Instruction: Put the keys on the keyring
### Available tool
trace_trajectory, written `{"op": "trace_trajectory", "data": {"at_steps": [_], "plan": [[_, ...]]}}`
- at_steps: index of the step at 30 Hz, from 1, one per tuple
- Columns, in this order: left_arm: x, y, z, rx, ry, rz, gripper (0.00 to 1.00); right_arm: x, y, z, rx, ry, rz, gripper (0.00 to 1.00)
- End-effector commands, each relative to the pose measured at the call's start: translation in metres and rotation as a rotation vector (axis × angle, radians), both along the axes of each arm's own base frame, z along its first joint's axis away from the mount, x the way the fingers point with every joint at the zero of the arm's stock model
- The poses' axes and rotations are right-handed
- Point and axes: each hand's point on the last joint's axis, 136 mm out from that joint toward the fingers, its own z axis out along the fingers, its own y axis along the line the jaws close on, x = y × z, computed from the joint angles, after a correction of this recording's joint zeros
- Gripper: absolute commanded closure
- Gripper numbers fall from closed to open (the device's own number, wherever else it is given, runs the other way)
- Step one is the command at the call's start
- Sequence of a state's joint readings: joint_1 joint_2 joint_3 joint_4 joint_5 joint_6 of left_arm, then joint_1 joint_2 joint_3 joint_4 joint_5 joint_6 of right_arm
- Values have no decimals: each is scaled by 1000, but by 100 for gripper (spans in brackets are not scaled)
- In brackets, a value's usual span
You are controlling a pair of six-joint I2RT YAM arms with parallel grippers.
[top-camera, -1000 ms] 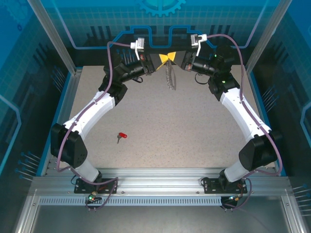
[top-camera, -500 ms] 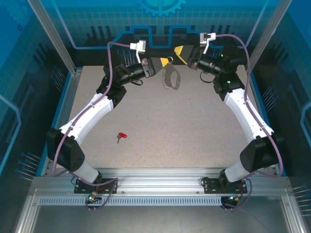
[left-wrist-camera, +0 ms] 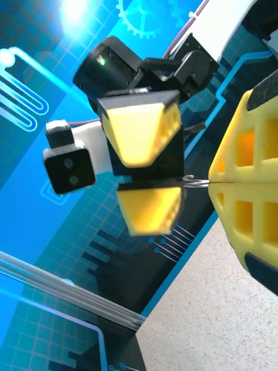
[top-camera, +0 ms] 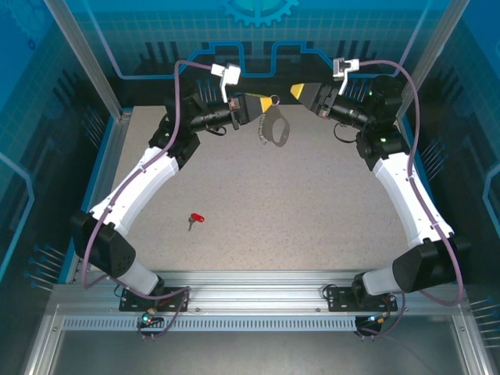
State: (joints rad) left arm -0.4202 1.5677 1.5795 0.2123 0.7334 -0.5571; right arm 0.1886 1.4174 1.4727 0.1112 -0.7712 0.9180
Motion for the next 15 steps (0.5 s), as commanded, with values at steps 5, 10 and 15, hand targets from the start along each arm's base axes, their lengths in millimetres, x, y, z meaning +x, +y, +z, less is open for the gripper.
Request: {"op": "trace_trajectory", "data": {"at_steps": [5, 10, 15], "plan": [[-25, 2, 43, -21, -151, -49, 100, -19, 5, 7, -29, -80, 104, 47], [-24, 1, 47, -23, -155, -61, 100, -33, 9, 16, -30, -108, 159, 50], [-24, -1, 48, -29, -144, -82, 100, -44, 14, 27, -36, -138, 188, 50]]}}
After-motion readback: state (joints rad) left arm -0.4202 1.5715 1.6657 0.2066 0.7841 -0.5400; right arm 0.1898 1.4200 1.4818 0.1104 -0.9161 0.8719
